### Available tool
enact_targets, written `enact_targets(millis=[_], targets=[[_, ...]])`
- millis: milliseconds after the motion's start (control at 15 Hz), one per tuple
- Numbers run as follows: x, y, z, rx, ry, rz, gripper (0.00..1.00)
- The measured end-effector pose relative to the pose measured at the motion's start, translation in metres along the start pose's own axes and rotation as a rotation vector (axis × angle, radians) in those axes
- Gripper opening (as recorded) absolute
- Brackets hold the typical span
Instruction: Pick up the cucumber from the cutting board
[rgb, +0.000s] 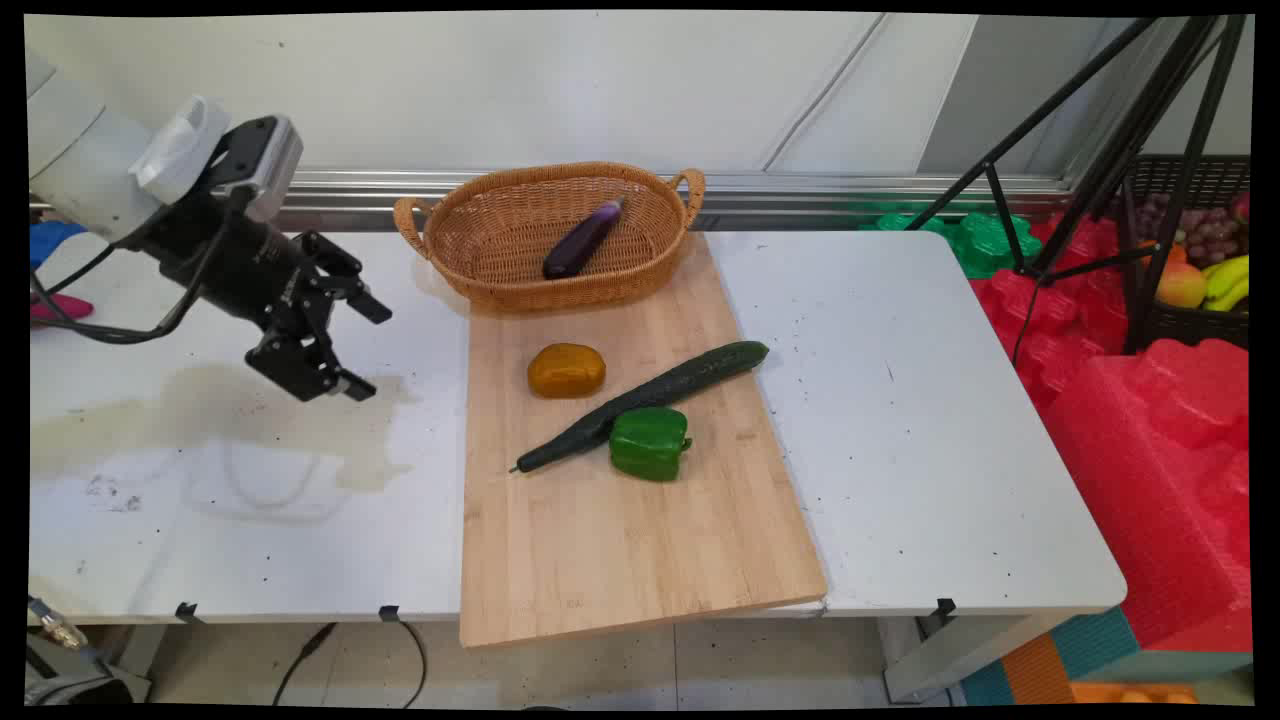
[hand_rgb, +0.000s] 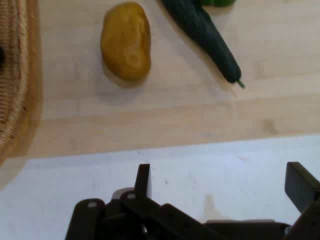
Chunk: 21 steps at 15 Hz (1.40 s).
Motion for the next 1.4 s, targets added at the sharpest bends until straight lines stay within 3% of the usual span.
enact_targets(millis=[333, 733, 1133, 1400], targets=[[0.024, 0.0, -0.003, 0.031, 0.034, -0.014, 1.0], [0.081, 0.004, 0.002, 0.06, 0.082, -0.037, 1.0], [0.131, 0.006, 0.025, 0.077, 0.08, -0.084, 1.0], [0.165, 0.004, 0.057, 0.096, 0.056, -0.131, 1.0]])
